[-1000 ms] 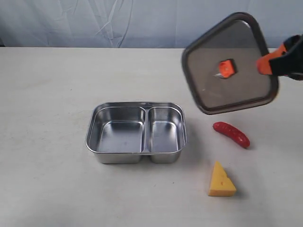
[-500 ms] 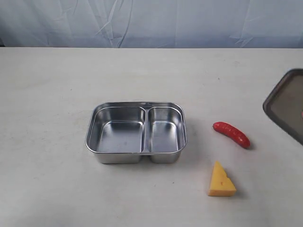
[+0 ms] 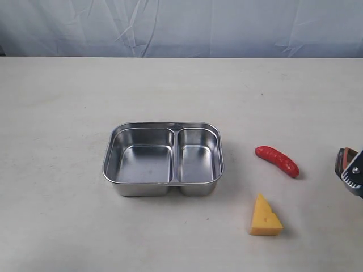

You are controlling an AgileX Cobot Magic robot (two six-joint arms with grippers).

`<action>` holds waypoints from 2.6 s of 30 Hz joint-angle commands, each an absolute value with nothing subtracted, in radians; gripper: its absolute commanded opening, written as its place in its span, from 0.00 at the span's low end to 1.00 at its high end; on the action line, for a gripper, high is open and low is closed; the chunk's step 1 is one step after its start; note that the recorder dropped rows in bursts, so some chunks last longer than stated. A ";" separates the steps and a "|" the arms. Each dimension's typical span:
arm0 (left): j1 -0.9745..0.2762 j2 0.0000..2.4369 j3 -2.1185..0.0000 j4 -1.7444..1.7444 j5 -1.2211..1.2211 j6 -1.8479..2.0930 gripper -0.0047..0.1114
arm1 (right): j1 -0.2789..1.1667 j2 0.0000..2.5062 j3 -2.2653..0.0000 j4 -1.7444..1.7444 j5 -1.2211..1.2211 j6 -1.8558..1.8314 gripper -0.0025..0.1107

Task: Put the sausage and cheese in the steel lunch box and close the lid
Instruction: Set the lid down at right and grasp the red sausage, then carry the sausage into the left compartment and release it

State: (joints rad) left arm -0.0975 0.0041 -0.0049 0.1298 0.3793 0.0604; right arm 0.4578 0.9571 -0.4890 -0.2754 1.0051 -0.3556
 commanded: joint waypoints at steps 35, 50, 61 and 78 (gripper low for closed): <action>-0.104 0.000 0.000 0.133 0.366 0.056 0.04 | 0.424 1.711 -0.976 0.000 0.749 -0.181 0.47; -0.104 0.000 0.000 0.133 0.366 0.056 0.04 | 0.418 1.962 -1.073 -0.104 0.668 -0.192 0.47; -0.104 0.000 0.000 0.149 0.365 0.056 0.04 | 0.418 1.950 -1.073 -0.039 0.734 -0.192 0.02; -0.104 0.000 0.000 0.151 0.365 0.056 0.04 | 0.636 1.625 -1.105 0.206 0.718 -0.242 0.02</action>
State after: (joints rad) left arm -0.0975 0.0041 -0.0049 0.1488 0.3793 0.0604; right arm 0.5819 1.6107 -1.0792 0.1910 0.7430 -0.2313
